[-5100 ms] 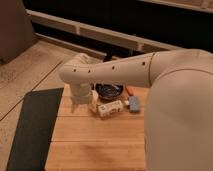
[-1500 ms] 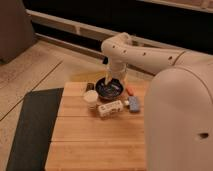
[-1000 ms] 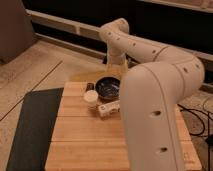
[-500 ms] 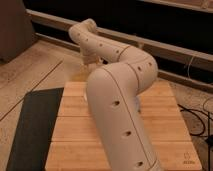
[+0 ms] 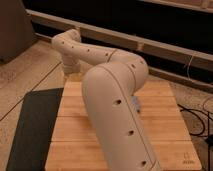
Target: Move the arm in a circular motion
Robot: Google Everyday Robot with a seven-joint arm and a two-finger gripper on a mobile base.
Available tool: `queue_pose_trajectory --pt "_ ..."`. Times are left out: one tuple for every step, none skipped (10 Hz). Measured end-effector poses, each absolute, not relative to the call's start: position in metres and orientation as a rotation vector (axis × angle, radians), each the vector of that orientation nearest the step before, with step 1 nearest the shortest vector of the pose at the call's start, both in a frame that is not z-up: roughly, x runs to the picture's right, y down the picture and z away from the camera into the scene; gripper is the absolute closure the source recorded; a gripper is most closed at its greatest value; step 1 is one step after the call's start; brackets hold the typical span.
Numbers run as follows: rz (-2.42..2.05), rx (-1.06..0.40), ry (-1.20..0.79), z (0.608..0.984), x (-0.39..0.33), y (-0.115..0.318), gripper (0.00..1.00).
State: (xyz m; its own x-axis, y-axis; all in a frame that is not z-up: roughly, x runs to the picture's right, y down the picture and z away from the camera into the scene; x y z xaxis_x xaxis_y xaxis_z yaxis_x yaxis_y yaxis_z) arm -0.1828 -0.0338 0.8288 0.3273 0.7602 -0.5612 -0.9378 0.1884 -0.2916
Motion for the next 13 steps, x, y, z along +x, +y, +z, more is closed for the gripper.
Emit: queue_pose_trajectory --pt "1.263 -0.669 0.341 0.828 -0.168 -0.025 0.35" --pt "1.293 -0.670 0.362 0.828 -0.155 -0.019 0.35" --pt "1.326 -0.673 0.385 0.827 -0.139 -0.012 0.35" --pt "1.377 -0.682 0.414 0.824 -0.117 -0.005 0.35" --pt "1.426 -0.687 0.440 0.820 -0.095 0.000 0.35" --pt "1.478 -0.678 0.466 0.817 -0.070 0.000 0.35" --pt "1.521 -0.660 0.488 0.815 -0.045 -0.004 0.35" --pt "1.549 -0.642 0.517 0.813 -0.022 -0.007 0.35" --pt "1.577 -0.620 0.545 0.812 0.002 -0.013 0.35" --pt "1.601 -0.594 0.567 0.814 0.022 -0.023 0.35" --pt "1.613 -0.561 0.583 0.816 0.041 -0.035 0.35" --pt "1.605 -0.514 0.598 0.820 0.055 -0.050 0.35" --pt "1.592 -0.478 0.597 0.824 0.059 -0.063 0.35"
